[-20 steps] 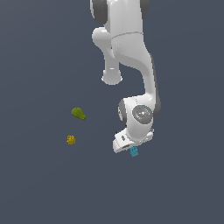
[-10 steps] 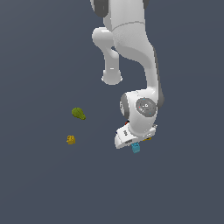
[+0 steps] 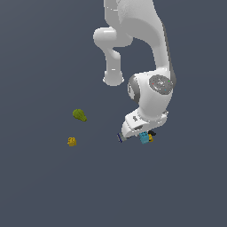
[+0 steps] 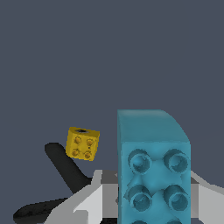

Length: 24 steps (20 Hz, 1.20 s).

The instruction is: Pick up a designated object from a clutter of objects.

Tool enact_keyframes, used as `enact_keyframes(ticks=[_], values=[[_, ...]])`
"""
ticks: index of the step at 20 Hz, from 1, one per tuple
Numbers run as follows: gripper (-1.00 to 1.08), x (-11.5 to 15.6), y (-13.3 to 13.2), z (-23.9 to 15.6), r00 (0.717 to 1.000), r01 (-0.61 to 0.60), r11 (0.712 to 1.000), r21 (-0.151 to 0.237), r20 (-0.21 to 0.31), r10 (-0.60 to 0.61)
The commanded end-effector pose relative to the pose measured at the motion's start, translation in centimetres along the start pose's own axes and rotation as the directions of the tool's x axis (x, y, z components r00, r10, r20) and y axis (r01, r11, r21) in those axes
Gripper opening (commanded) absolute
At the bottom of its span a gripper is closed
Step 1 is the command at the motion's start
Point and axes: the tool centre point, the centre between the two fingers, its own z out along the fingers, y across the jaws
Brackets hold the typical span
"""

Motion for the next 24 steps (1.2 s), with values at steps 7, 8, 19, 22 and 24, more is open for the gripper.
enact_keyframes(ticks=[7, 8, 19, 22, 24], values=[[-1.0, -2.2, -3.9, -8.5, 1.0, 0.001, 1.0, -0.001, -0.002, -0.001], [-1.0, -2.5, -4.4, -9.5, 1.0, 0.001, 1.0, -0.001, -0.002, -0.001], [-1.0, -5.1, -9.4, -20.5, 1.0, 0.002, 1.0, -0.001, -0.002, -0.002], [-1.0, -5.5, -10.4, -22.7, 1.0, 0.001, 1.0, 0.0, -0.002, -0.001], [-1.0, -5.8, -10.9, -23.9, 1.0, 0.001, 1.0, 0.0, -0.002, -0.001]])
